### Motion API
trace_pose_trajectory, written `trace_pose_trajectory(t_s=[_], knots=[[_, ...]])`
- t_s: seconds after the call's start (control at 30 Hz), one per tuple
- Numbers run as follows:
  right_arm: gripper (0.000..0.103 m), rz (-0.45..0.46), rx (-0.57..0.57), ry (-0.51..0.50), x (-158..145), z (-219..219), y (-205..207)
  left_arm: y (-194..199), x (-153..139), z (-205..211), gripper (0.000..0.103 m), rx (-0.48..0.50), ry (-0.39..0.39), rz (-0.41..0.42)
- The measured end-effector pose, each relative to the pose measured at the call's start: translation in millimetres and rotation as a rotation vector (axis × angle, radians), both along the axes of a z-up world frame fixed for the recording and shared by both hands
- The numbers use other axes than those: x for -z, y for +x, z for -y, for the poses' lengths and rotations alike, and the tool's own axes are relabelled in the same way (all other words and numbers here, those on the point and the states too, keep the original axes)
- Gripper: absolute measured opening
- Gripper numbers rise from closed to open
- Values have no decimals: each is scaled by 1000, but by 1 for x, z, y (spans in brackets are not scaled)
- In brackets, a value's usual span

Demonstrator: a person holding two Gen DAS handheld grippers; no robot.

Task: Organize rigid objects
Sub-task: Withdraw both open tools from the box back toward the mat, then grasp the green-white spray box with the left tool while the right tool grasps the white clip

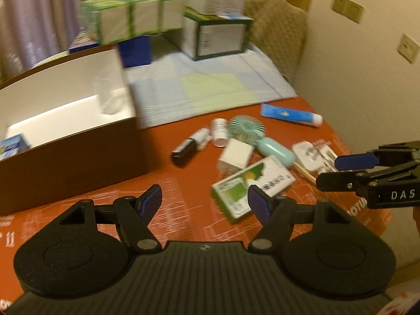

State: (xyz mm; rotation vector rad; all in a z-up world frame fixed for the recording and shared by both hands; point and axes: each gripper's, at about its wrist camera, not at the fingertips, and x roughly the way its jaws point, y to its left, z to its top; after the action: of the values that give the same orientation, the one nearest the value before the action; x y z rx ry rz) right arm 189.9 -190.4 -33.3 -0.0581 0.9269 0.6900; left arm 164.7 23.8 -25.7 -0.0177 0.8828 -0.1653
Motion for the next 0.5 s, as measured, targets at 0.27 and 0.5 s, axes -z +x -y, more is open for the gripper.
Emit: trace_pose_trajectory(t_s=[0.27, 0.5], knots=[[53, -27, 108, -12, 7, 42, 3, 21, 20, 36, 70, 147, 10, 1], [53, -38, 204, -34, 16, 74, 8, 42, 41, 56, 73, 268, 44, -9]])
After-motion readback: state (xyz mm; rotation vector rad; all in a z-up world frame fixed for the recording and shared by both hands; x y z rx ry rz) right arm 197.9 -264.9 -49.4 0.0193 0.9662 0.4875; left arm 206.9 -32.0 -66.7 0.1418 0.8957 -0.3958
